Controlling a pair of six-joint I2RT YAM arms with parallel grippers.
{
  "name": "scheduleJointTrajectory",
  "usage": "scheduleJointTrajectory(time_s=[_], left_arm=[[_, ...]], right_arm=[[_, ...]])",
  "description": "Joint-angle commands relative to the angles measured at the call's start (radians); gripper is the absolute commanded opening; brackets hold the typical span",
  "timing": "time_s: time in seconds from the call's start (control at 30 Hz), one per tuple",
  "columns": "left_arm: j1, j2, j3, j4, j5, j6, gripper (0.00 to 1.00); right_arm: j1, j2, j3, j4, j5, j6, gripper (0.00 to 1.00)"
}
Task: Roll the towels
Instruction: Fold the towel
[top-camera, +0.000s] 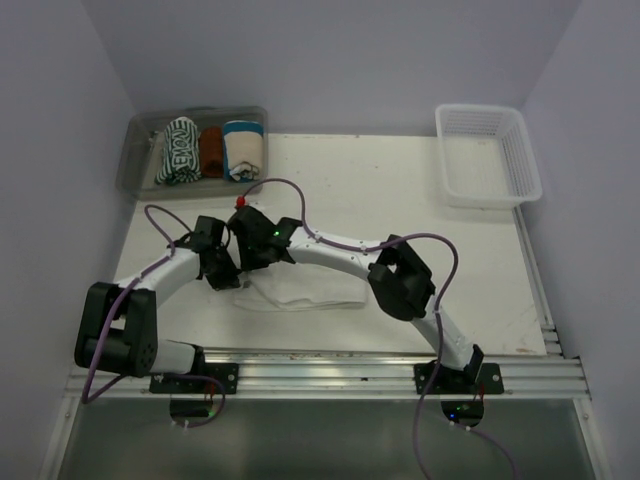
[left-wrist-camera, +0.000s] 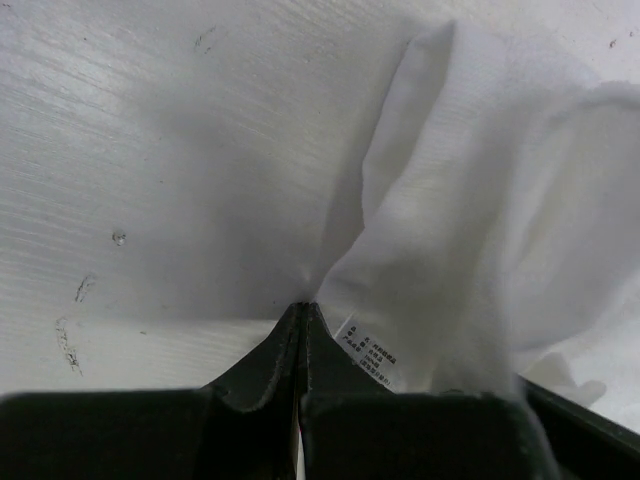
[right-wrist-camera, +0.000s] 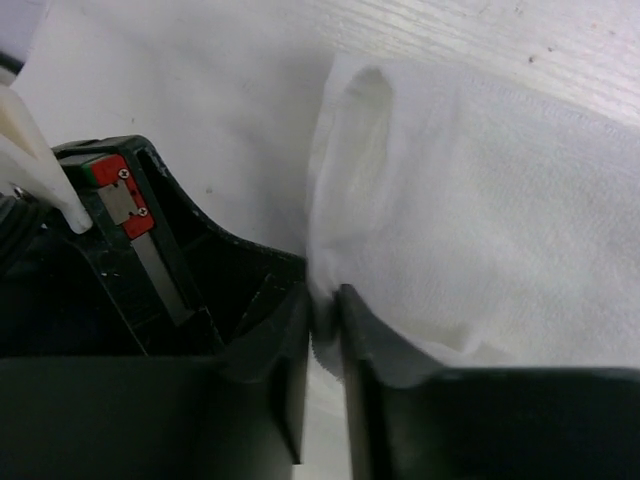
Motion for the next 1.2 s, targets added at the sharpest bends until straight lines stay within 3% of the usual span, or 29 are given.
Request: scheduleJointTrajectory(time_s=[0.0, 0.07, 0.23, 0.33, 0.37, 0.47, 0.57, 0.73, 1.17], left_arm=[[0.005, 0.009, -0.039, -0.016, -0.018, 0.017, 0.00], [0.008, -0.009, -0.030, -0.031, -0.023, 0.021, 0.00], [0.033, -0.058, 0.021, -0.094, -0.028, 0.035, 0.00], [0.040, -0.095, 0.064, -0.141, -0.075, 0.040, 0.00], [0.042, -0.118, 0.075, -0.151, -0.095, 0.040, 0.00], [0.042, -0.173, 0.108, -0.165, -0.120, 0.043, 0.00], [0.040, -0.198, 0.131, -0.134, -0.088, 0.076, 0.00], [0.037, -0.155, 0.187, -0.149, -0.080, 0.102, 0.00], [0.039, -0.204, 0.248, -0.231, -0.143, 0.118, 0.00]], right_arm=[[0.013, -0.003, 0.063, 0.025, -0.050, -0.012, 0.28], [0.011, -0.049, 0.040, 0.026, -0.044, -0.024, 0.44], [-0.006, -0.187, -0.082, 0.030, 0.047, -0.061, 0.55], [-0.044, -0.315, -0.238, 0.045, 0.091, -0.044, 0.47], [-0.053, -0.395, -0.294, 0.077, 0.110, -0.037, 0.35], [-0.093, -0.515, -0.506, 0.129, 0.162, -0.009, 0.15], [-0.119, -0.564, -0.613, 0.125, 0.153, 0.013, 0.06], [-0.087, -0.433, -0.572, 0.145, 0.059, 0.019, 0.00], [0.010, -0.188, -0.318, 0.120, -0.042, -0.049, 0.00]])
